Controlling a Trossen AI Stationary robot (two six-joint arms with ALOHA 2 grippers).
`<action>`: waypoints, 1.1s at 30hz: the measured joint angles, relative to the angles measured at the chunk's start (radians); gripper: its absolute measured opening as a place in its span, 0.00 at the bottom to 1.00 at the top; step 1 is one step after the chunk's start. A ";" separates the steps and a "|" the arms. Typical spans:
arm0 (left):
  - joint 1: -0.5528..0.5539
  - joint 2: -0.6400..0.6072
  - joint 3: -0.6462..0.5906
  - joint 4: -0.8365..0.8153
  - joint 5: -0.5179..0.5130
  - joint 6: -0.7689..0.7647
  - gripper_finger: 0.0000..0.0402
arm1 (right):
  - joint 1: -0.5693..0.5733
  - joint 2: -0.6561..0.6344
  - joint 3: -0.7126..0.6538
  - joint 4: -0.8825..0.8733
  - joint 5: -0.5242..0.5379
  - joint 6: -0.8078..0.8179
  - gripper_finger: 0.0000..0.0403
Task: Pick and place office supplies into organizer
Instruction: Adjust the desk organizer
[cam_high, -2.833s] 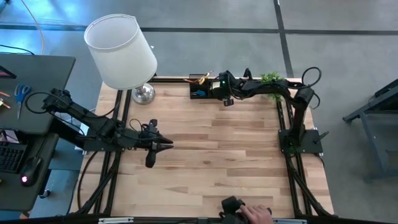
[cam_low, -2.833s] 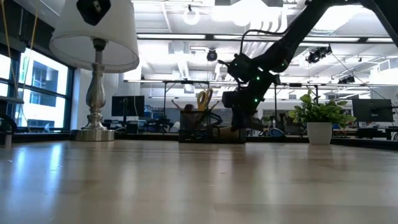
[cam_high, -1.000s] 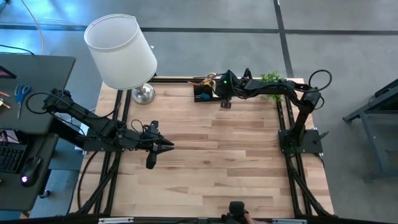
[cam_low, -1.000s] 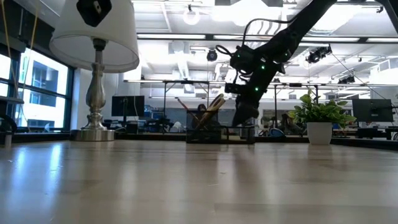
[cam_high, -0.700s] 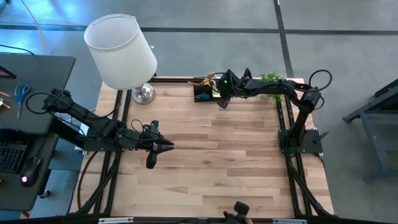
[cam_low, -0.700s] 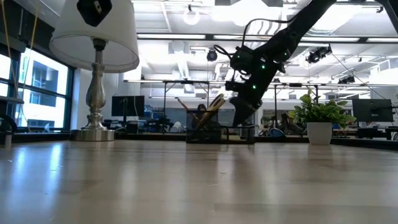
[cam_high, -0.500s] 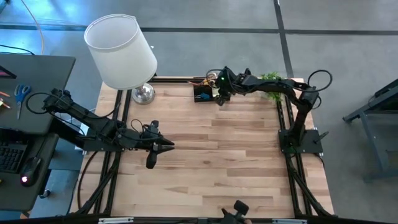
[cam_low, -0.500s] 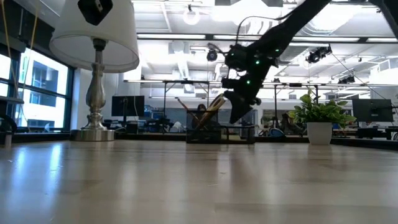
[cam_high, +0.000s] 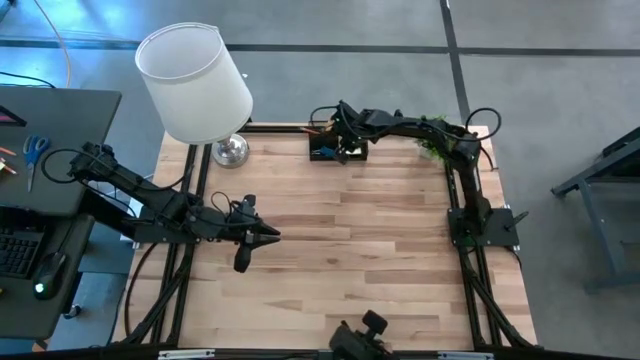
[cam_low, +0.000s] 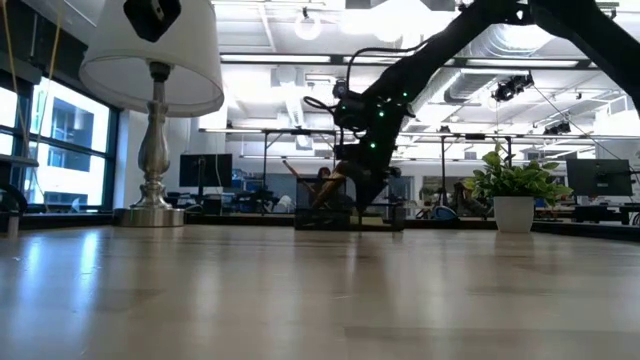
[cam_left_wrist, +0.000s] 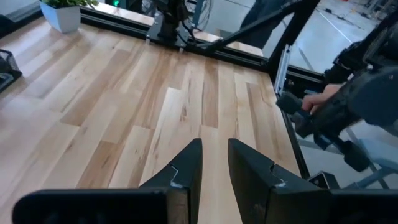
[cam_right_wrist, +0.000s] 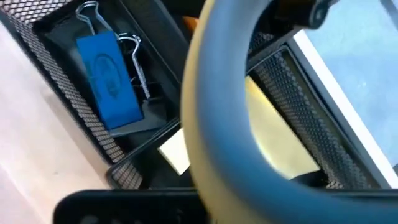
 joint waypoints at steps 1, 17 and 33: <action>0.000 0.000 0.000 -0.004 0.005 0.000 0.17 | 0.000 0.000 0.007 -0.014 -0.002 0.011 0.00; 0.000 0.000 0.000 -0.021 0.021 -0.030 0.17 | 0.080 -0.095 0.007 -0.042 0.060 -0.038 0.00; -0.039 0.000 0.000 -0.054 0.016 -0.053 0.17 | -0.002 -0.166 0.006 -0.188 0.098 0.124 0.00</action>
